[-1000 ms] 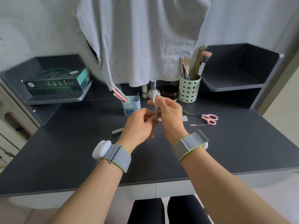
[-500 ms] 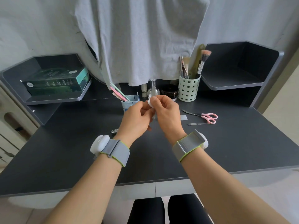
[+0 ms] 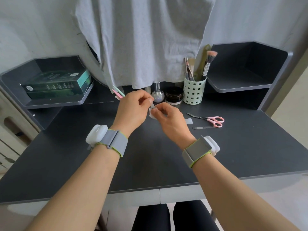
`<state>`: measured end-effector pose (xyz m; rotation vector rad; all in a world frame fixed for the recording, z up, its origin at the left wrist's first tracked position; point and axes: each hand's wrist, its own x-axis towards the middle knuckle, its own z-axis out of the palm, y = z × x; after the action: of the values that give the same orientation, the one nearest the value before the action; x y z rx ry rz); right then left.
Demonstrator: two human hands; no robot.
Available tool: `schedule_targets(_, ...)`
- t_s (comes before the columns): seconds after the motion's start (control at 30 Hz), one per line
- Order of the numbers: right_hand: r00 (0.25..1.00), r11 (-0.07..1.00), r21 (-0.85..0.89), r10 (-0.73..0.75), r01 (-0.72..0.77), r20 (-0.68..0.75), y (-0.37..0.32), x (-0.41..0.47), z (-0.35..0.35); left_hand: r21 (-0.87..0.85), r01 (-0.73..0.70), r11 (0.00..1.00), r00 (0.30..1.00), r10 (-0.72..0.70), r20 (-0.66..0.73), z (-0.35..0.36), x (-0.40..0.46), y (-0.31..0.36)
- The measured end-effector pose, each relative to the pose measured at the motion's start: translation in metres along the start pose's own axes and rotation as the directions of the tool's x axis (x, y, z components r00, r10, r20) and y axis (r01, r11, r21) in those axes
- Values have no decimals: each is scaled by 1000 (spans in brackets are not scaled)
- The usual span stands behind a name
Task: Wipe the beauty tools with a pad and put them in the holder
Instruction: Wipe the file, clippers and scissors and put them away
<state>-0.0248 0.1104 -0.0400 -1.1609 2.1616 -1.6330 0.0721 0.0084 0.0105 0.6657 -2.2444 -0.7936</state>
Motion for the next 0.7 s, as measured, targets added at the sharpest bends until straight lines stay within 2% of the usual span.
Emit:
schedule_targets(0.17, 999, 998, -55, -11, 13, 44, 0, 3, -11, 33, 42, 999, 999, -42, 6, 2, -6, -4)
schedule_targets(0.27, 997, 985, -167, -27, 39, 78, -1, 7, -18, 45, 48, 998, 999, -48, 18, 2, -9, -7)
schedule_targets(0.47, 986, 914, -374, -121, 157, 117, -6, 13, -24, 160, -62, 985, 992, 44, 114, 0, -10, -4)
schedule_targets(0.6, 983, 909, -377, -149, 179, 107, -6, 14, -24, 149, -50, 988, 995, 37, 88, -1, -12, -2)
schedule_targets(0.7, 990, 948, -291, -107, 130, 92, -2, 14, -27, 133, -20, 991, 998, 13, 55, -2, -15, -3)
